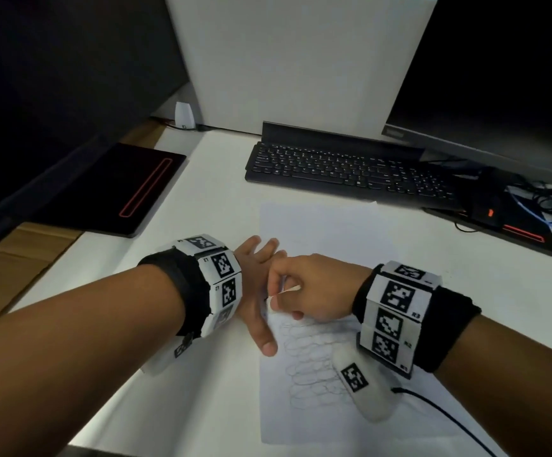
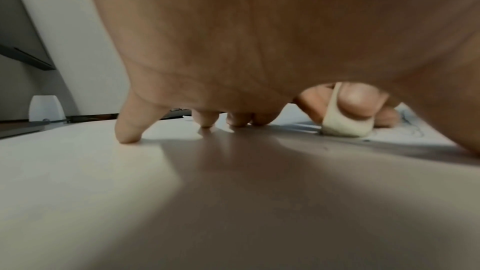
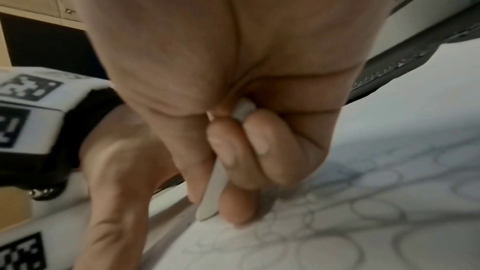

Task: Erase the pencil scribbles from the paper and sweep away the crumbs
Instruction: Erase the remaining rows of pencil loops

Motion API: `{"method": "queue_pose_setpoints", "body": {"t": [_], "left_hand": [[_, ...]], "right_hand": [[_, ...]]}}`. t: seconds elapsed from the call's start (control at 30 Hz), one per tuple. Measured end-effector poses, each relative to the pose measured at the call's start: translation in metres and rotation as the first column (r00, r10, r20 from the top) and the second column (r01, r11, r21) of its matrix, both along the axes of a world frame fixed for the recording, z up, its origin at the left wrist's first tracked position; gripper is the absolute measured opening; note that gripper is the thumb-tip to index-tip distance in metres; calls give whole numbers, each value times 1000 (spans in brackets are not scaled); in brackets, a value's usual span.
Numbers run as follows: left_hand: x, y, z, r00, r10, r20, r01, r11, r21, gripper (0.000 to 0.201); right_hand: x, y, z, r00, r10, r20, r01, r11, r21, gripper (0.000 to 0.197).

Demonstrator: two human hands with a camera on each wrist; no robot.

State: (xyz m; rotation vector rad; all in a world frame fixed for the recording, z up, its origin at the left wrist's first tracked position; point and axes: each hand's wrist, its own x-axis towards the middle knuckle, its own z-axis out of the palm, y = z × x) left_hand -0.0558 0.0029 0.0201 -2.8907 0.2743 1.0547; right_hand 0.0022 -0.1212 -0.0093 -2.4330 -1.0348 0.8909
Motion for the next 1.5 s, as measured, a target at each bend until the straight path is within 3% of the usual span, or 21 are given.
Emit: {"method": "queue_pose_setpoints", "body": {"t": [0.07,0.2,0.33,0.5,0.63,0.77,0.93,1.07,1.2,1.37,1.5], "left_hand": [[0,1,-1,1000,-8,4,8,1000,0,99],[5,11,-12,999,47,10,-48,998,46,124],[4,8,-7,1000,14,5,-15,998,58,122],[8,12,-14,997,80,-23,-79,996,44,126],[7,7,-7,1000,-2,-3,2,998,63,121],[12,15,-18,995,97,-28,-95,994,48,132],[9,9,-10,999,35,-14,-34,998,45,127],[15,12,-16,996,83,-35,-81,996,48,130],[17,8,-13,998,-50,-36,52,998,47,121],[17,15,-19,996,79,-29,-79,997,17,134],[17,14,-19,1000,21,-15,-21,999,40,134]], "right_hand": [[2,3,3,999,47,9,-47,999,-27,5],[12,6,5,994,16,105,-16,1000,1,8],[5,2,3,995,98,5,-98,994,-54,3],[21,4,5,996,22,92,-22,1000,-2,5],[7,3,5,991,125,-48,-128,989,-71,7],[26,6,8,993,67,95,-63,997,-49,5],[17,1,7,988,141,-62,-146,986,-82,8],[31,-1,6,998,51,49,-50,999,-18,3],[19,-4,2,990,119,-73,-123,991,-52,8],[34,-3,6,1000,27,10,-27,1000,-15,3],[21,-6,4,988,113,-110,-119,992,-51,6]]}}
